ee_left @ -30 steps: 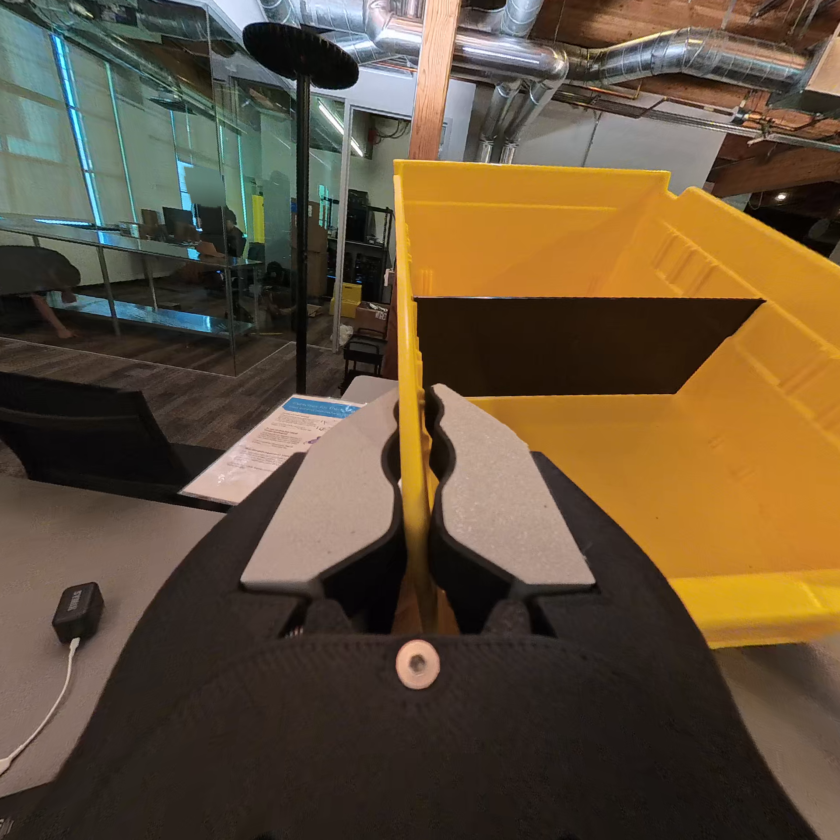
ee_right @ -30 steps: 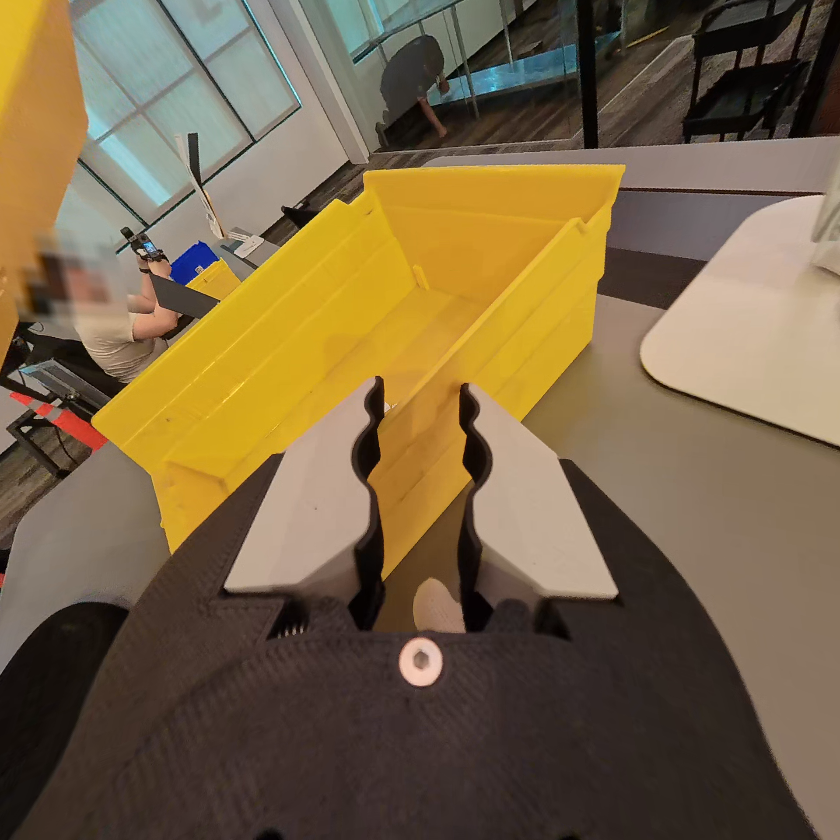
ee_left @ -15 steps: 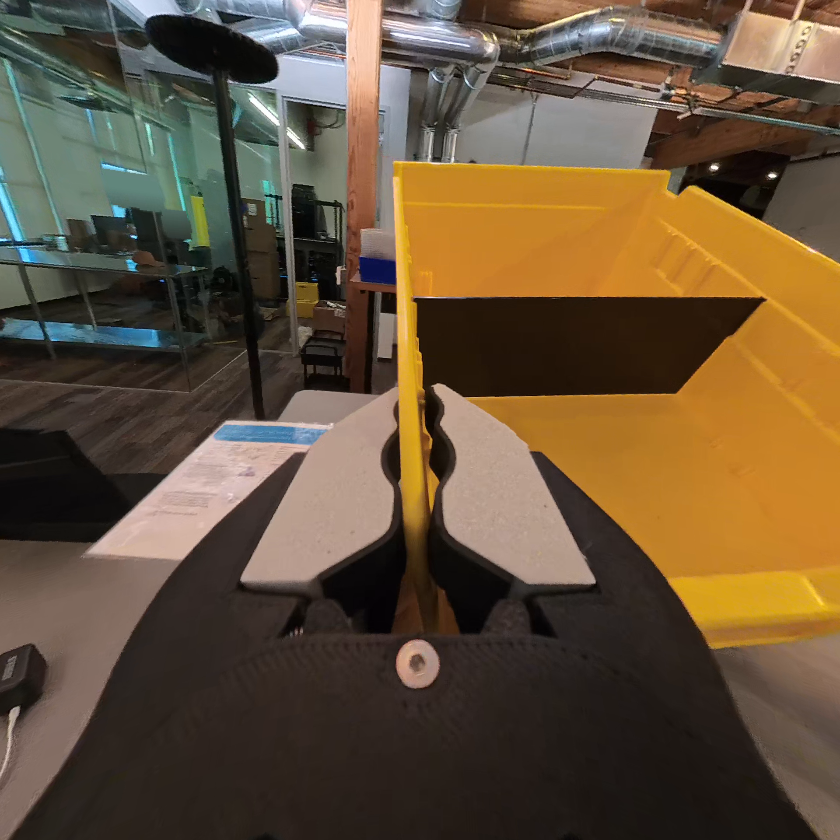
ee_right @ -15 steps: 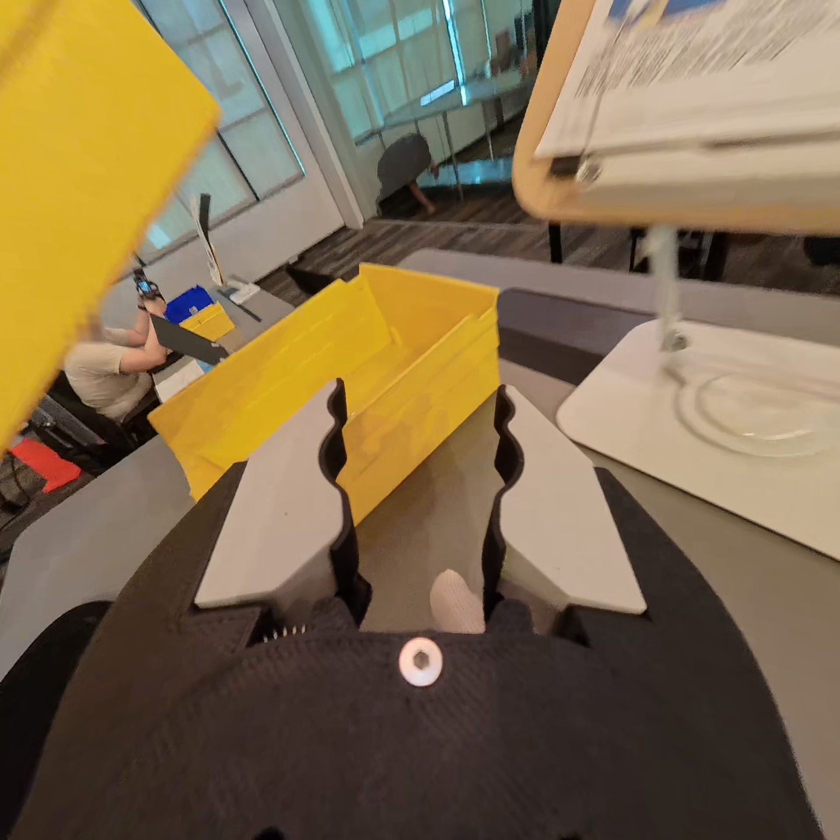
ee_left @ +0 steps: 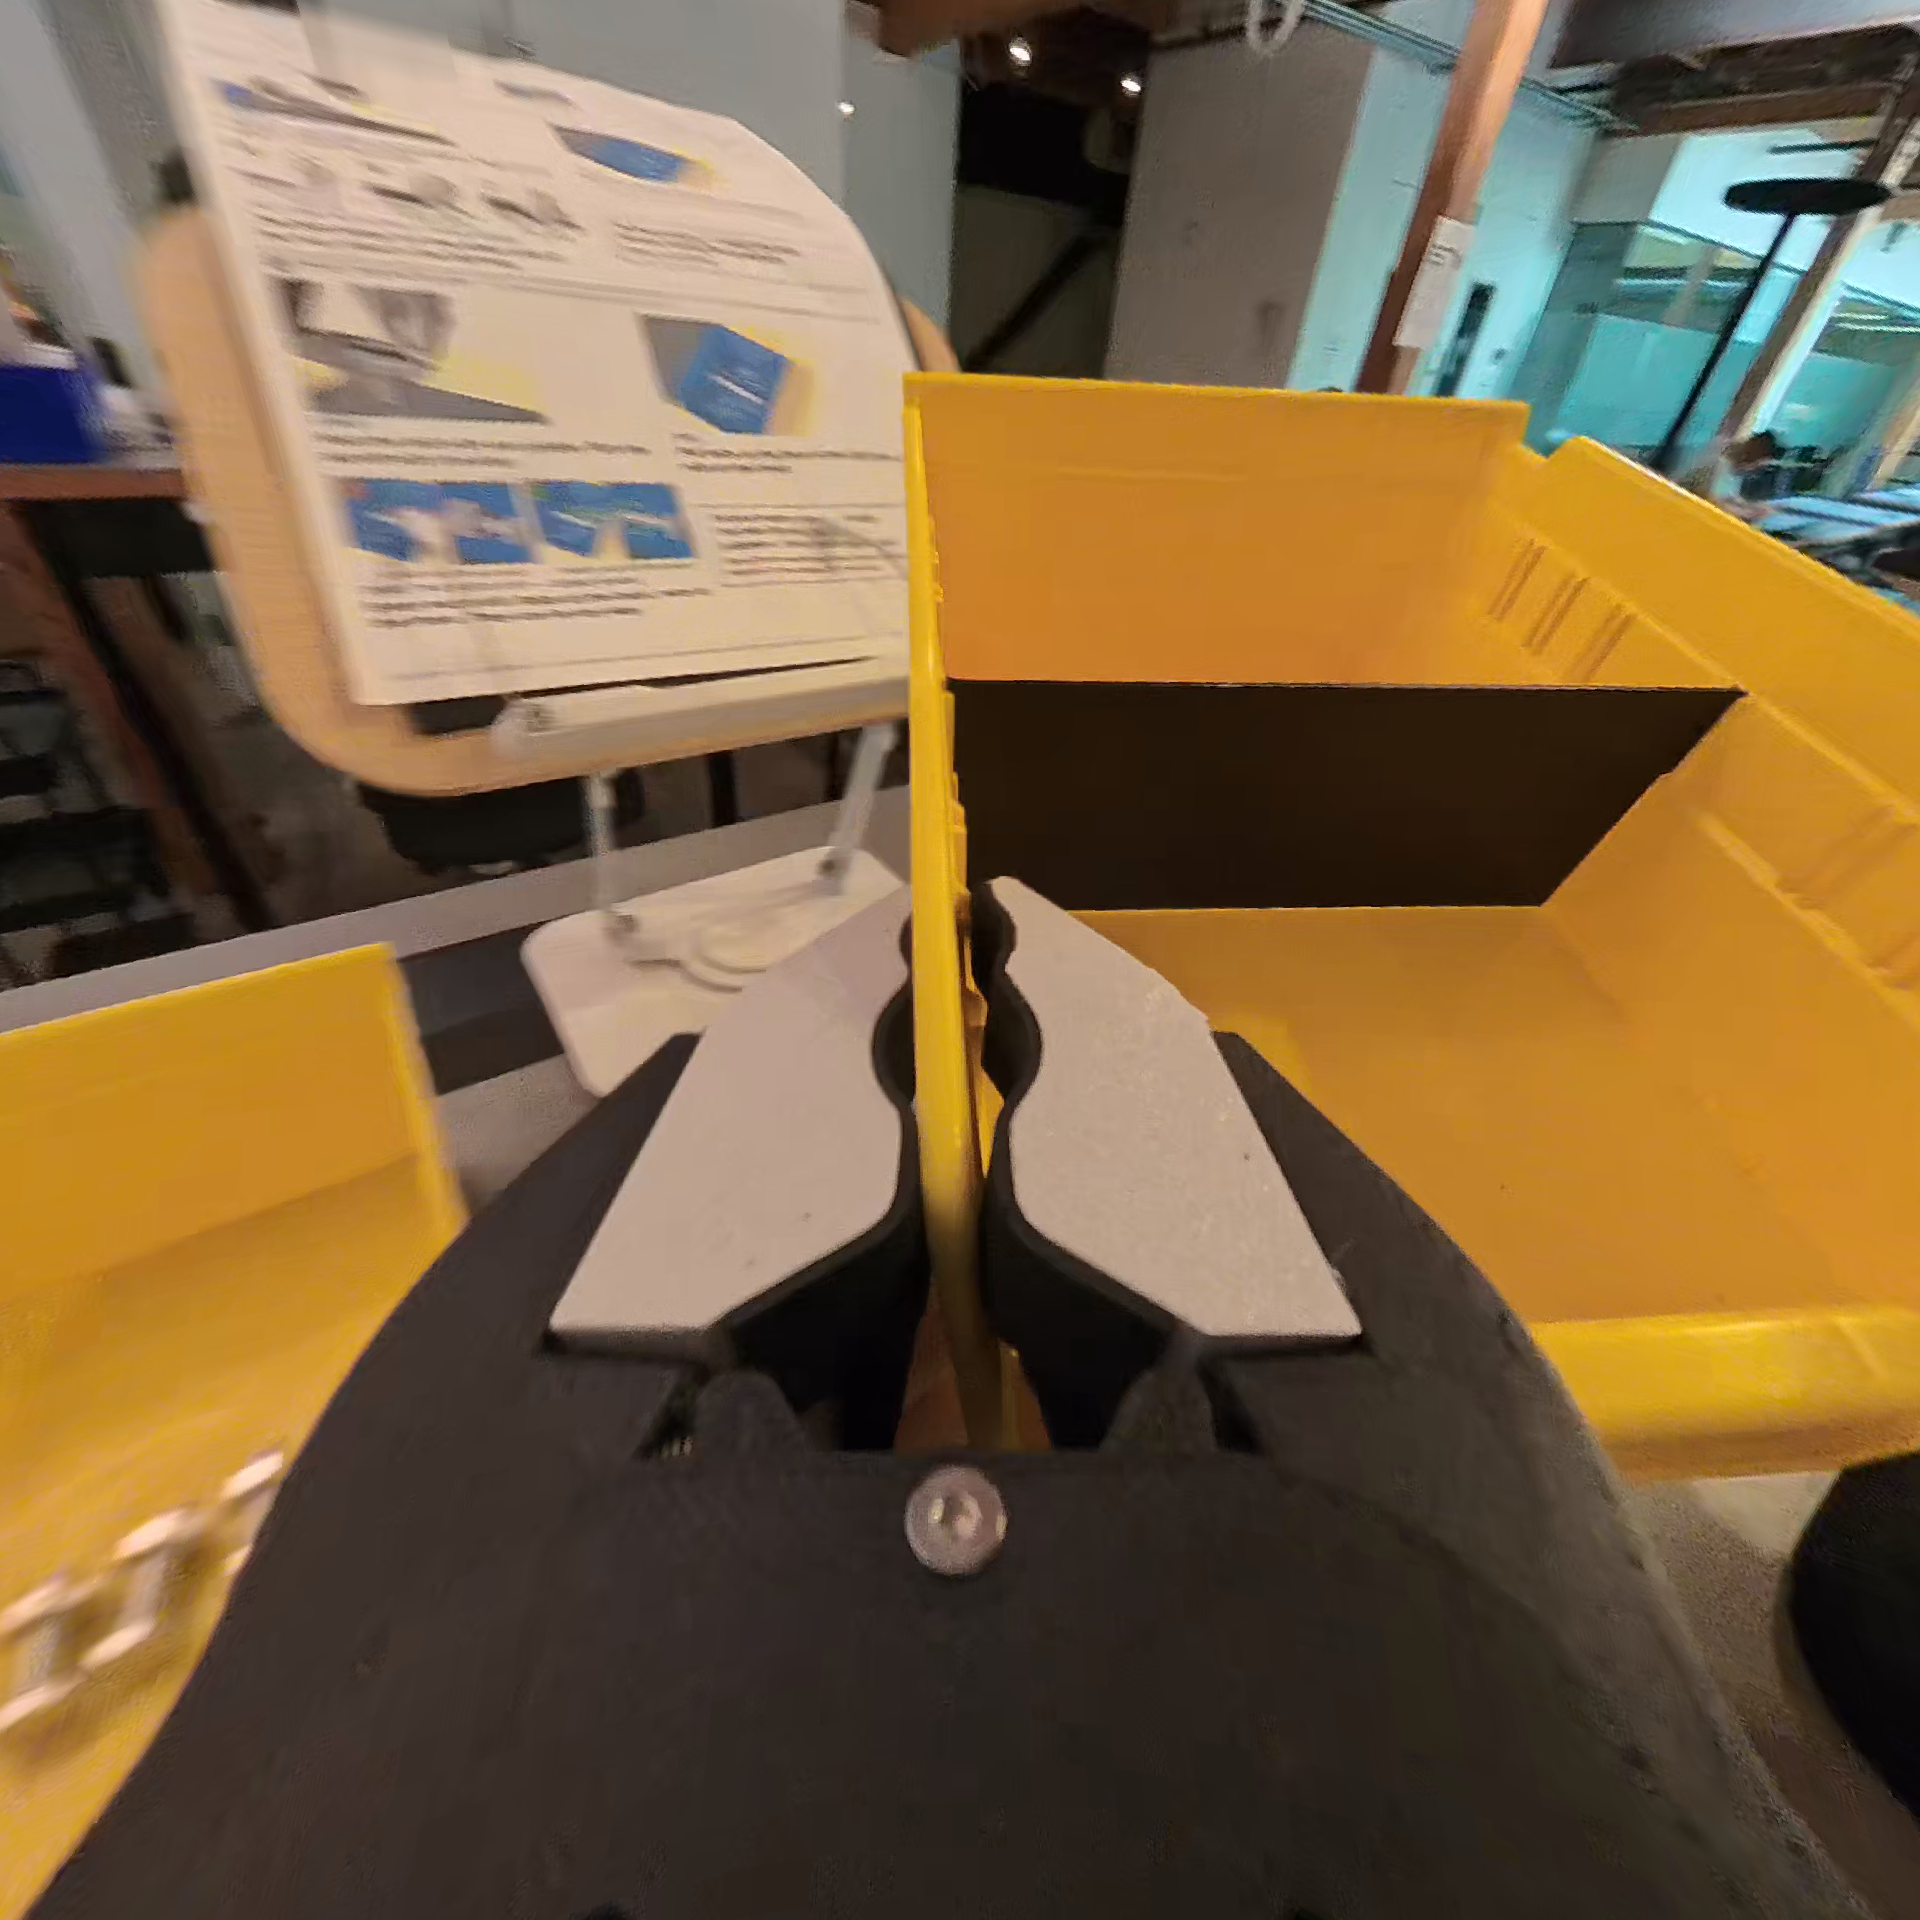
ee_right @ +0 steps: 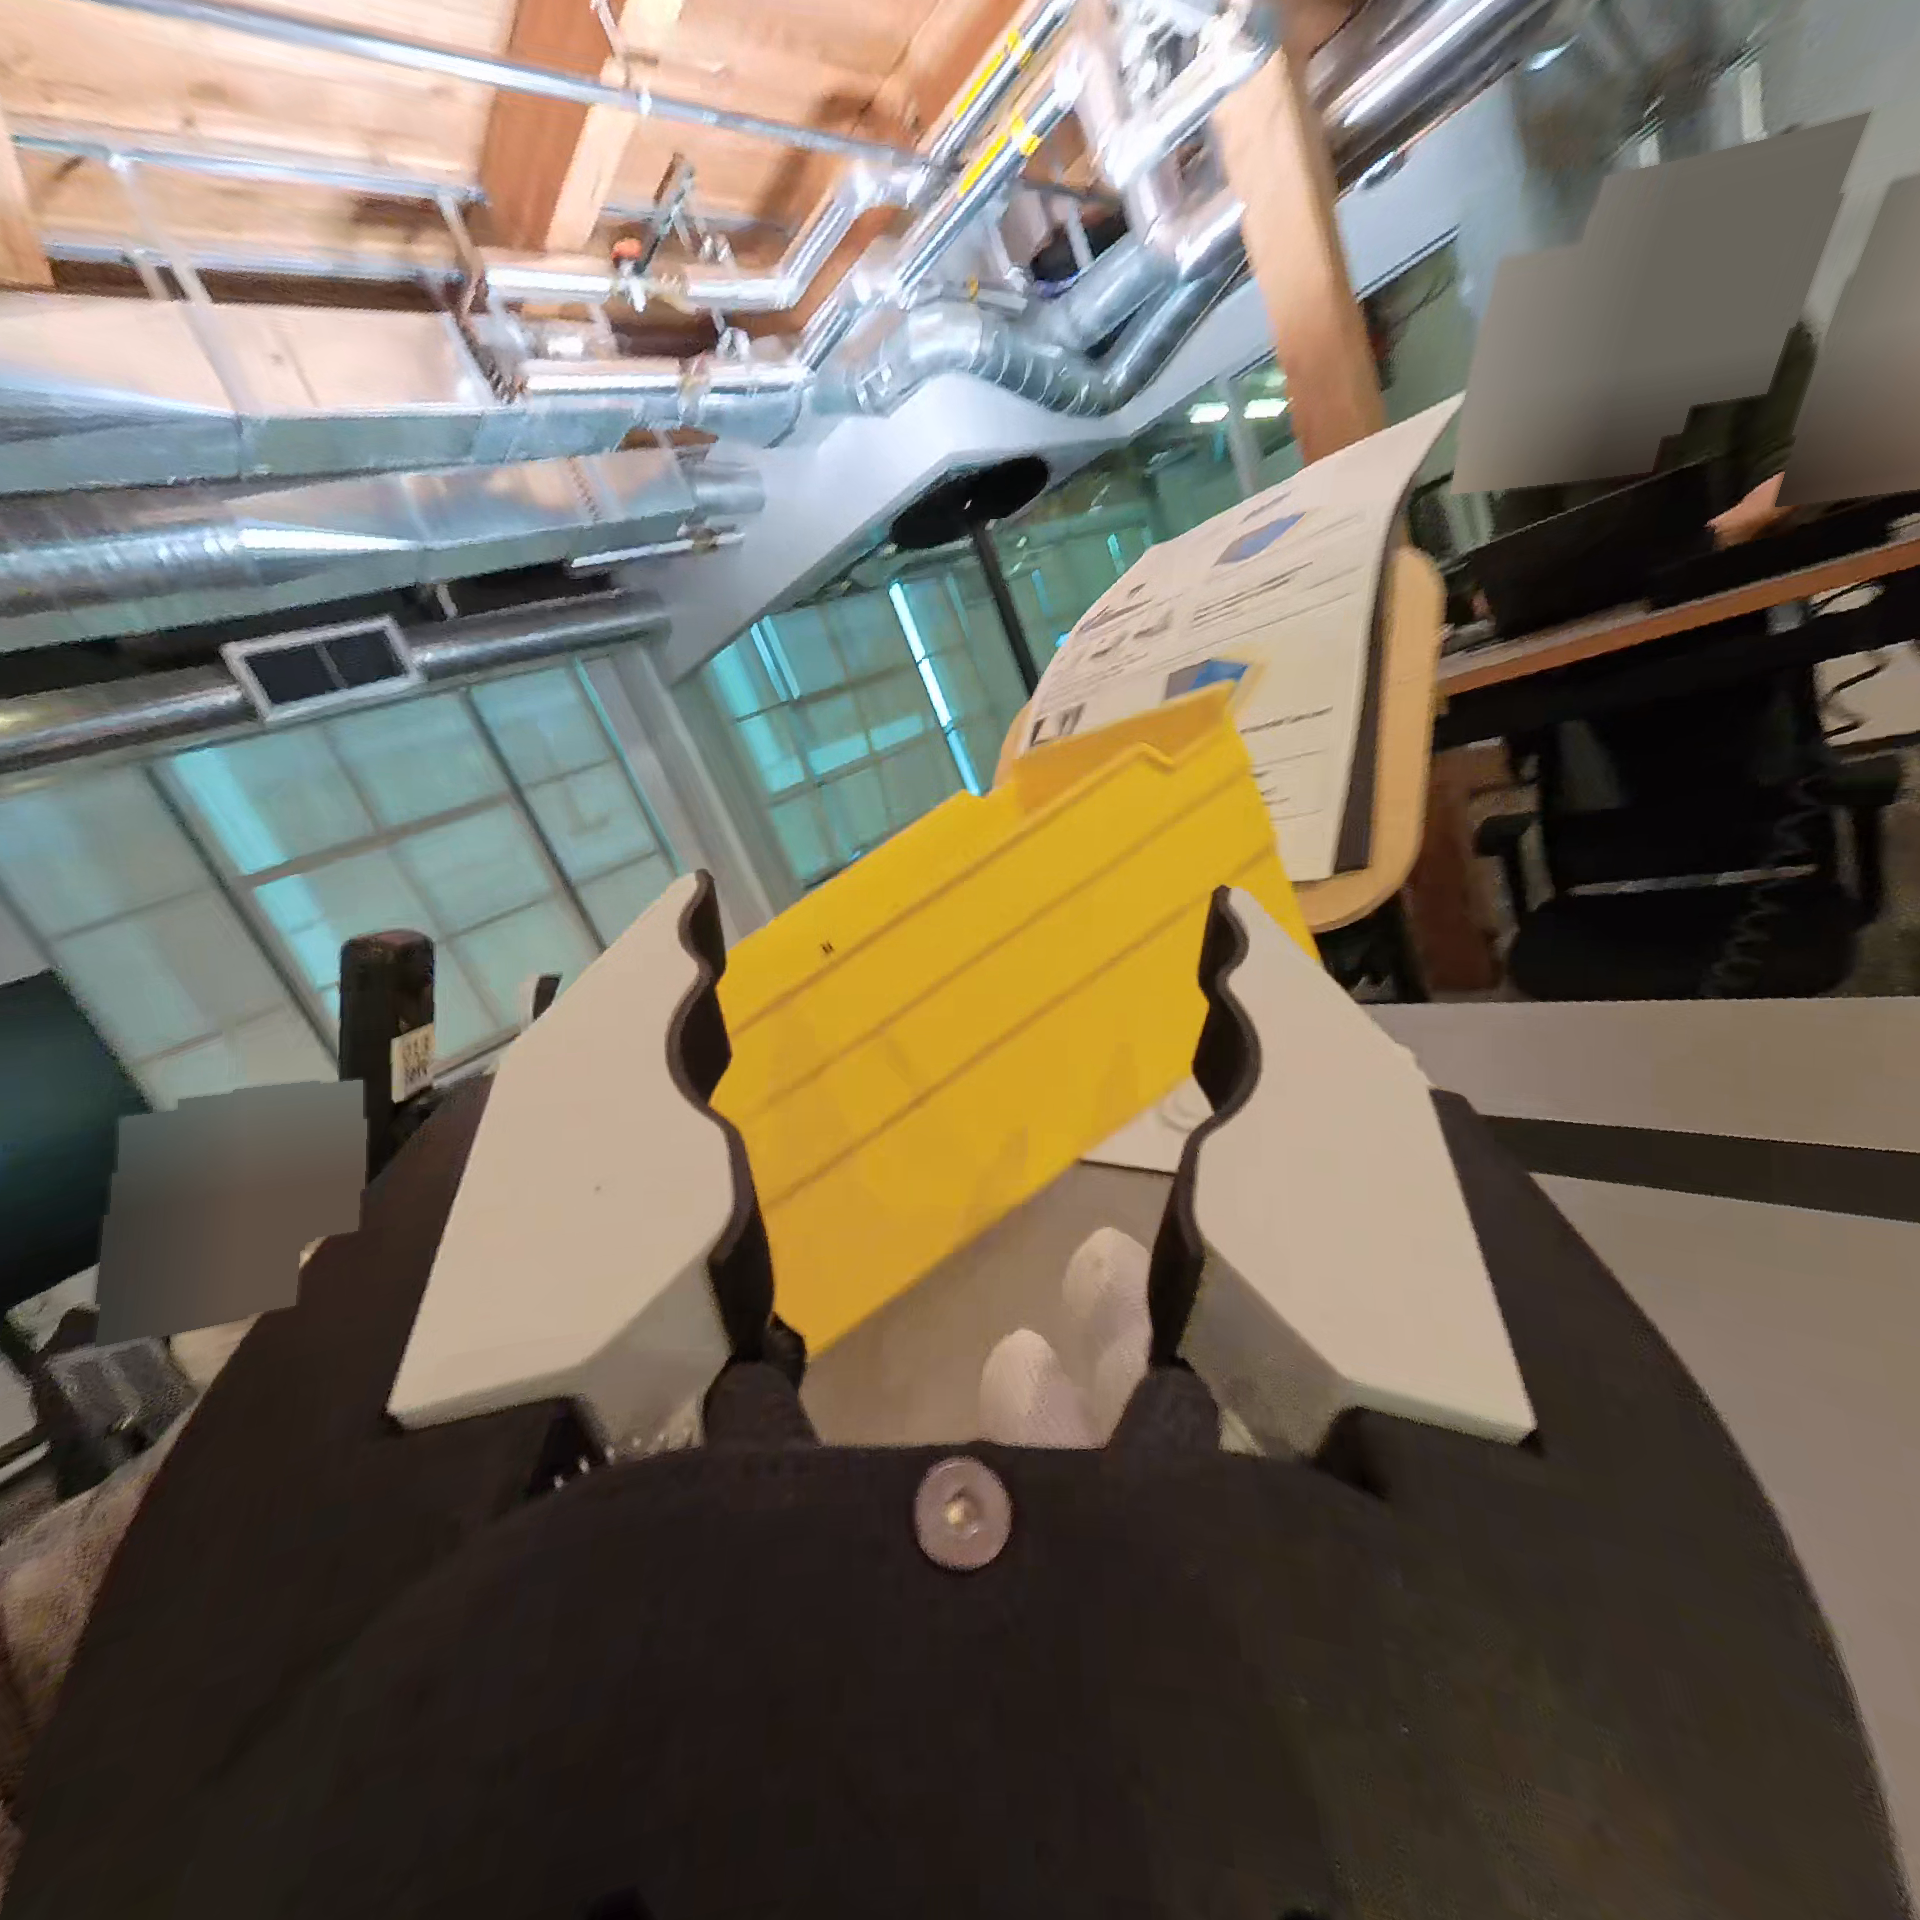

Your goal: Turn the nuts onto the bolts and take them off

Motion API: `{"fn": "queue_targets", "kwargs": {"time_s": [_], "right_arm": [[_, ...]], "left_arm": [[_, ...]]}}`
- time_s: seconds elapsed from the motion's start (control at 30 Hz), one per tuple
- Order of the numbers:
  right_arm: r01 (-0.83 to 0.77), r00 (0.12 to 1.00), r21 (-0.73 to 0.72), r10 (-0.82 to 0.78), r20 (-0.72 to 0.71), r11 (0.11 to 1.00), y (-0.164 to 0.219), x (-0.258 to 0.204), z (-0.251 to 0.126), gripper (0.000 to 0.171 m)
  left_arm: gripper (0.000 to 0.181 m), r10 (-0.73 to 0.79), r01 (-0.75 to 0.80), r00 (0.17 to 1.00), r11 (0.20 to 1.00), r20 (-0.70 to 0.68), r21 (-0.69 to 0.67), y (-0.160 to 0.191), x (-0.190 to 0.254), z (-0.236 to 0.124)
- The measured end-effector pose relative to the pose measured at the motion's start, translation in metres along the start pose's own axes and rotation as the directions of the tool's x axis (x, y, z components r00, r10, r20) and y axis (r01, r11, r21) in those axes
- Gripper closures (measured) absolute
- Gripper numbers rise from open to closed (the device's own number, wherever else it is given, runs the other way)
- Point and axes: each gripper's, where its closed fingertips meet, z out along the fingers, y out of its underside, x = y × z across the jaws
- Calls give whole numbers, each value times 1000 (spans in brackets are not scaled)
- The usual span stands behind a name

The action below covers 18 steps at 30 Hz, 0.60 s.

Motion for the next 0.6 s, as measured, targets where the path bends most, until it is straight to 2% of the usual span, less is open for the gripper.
{"fn": "queue_targets", "kwargs": {"time_s": [0.17, 0.27, 0.43, 0.6], "right_arm": [[-46, 989, 119, 62, -138, 992, -13, 60, -40, 66], [-106, 979, 147, 130, -158, 983, -10, 93, -59, 66], [-117, 949, 102, 142, -283, 988, 6, 156, -83, 66], [-107, 933, 35, 112, -343, 994, 19, 189, -95, 66]], "left_arm": [[176, -59, 51, 991, 997, -118, -62, 35, 74, 82], [176, -66, 51, 984, 994, -167, -95, 57, 112, 119], [176, -46, 18, 983, 988, -179, -155, 89, 158, 164], [175, -21, -10, 983, 986, -182, -167, 110, 179, 192]]}}
